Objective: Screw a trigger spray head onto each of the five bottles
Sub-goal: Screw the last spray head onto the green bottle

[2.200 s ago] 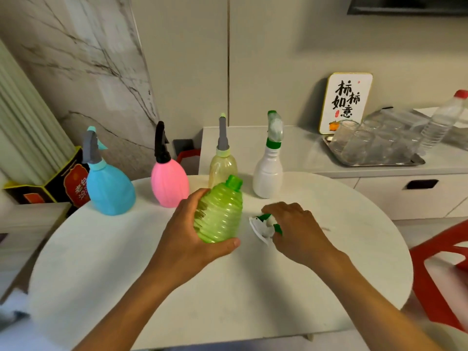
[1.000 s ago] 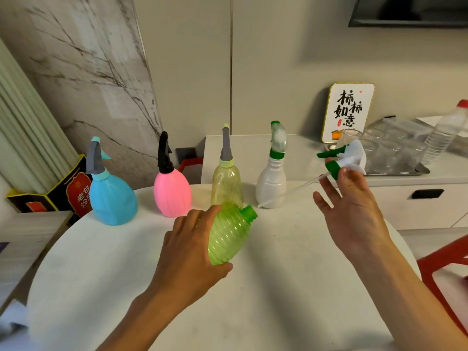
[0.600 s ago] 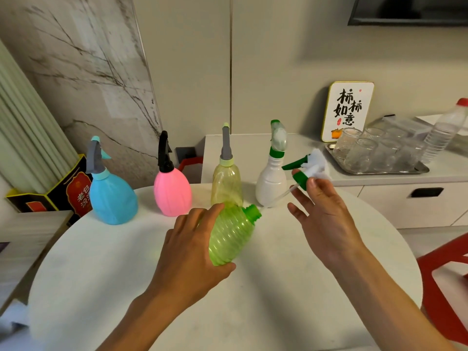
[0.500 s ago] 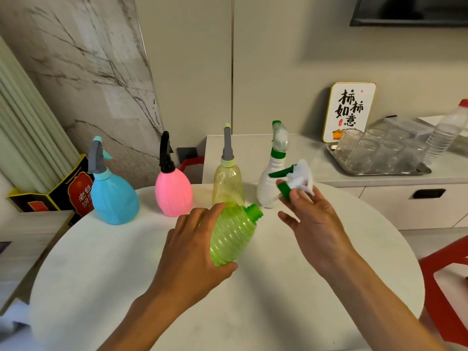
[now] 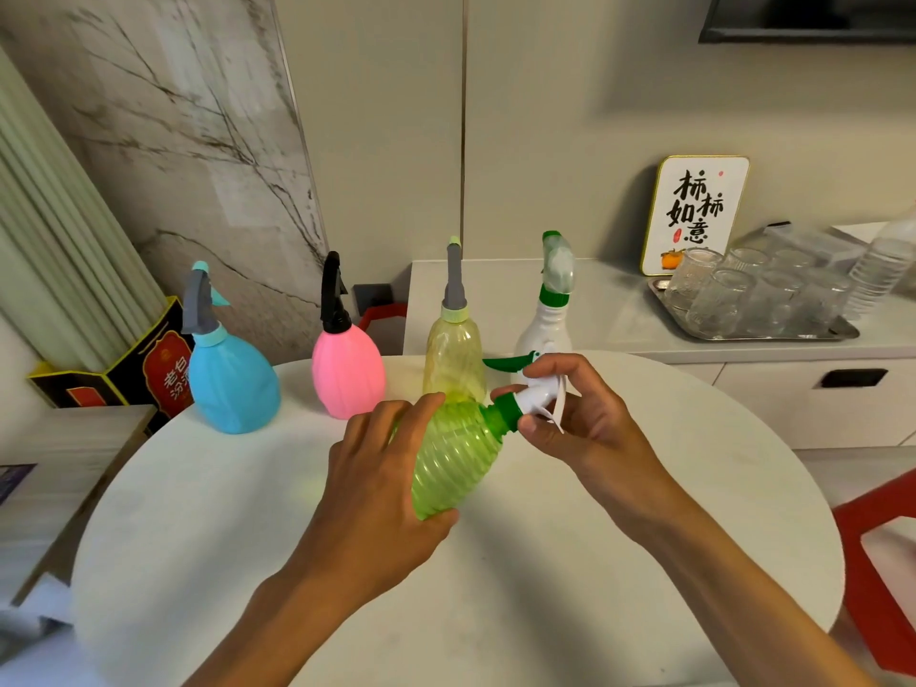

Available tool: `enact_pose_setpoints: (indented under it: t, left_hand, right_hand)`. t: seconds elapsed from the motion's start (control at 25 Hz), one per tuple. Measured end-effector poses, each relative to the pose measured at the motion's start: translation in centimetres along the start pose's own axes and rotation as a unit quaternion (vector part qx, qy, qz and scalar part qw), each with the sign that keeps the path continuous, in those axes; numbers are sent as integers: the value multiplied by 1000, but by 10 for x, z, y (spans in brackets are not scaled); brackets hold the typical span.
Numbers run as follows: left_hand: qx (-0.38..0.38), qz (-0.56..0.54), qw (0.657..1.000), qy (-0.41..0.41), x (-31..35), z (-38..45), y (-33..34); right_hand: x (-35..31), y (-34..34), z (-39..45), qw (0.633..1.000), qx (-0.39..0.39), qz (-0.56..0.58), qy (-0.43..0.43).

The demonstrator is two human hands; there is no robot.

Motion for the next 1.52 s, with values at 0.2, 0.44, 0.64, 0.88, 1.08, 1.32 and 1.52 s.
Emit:
enact_pose_setpoints:
  t: [0.2,0.44,0.64,0.88,1.08,1.32,1.52]
  left_hand:
    - [1,60,998,27,3,2,-2]
    - [-26,107,993,48,-1,6,1]
    - [-40,56,997,47,-4,8,1]
    - [-66,8,996,60,-4,6,0]
    - [-68,-21,996,59,-2,5,0]
    - [-56,4,995,83,3,5,1]
    - [-52,53,993,91,4,4,4]
  right_hand:
    - [-4,-12,-6,946,-38,-316,-56]
    - [-9,-3,-18,769,7,-629,-113]
    - [-10,-6,-17,745,40,-661,-78]
    - [-14,4,-15,868,-94,-473,-120]
    - [-14,-4,-15,903,-103,-401,-114]
    - [-10,-13,-16,950,-91,-294,-55]
    - [-10,-4,-16,931,-132,-336,-58]
Point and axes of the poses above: each hand's wrist, its own z-axis towards the middle knuckle, its own y-axis out of the palm, x = y × z, the point moved 5 cm from there along z, towards the middle knuckle, and after that the axes turned 2 degrees about -y, right-handed, at the moved point
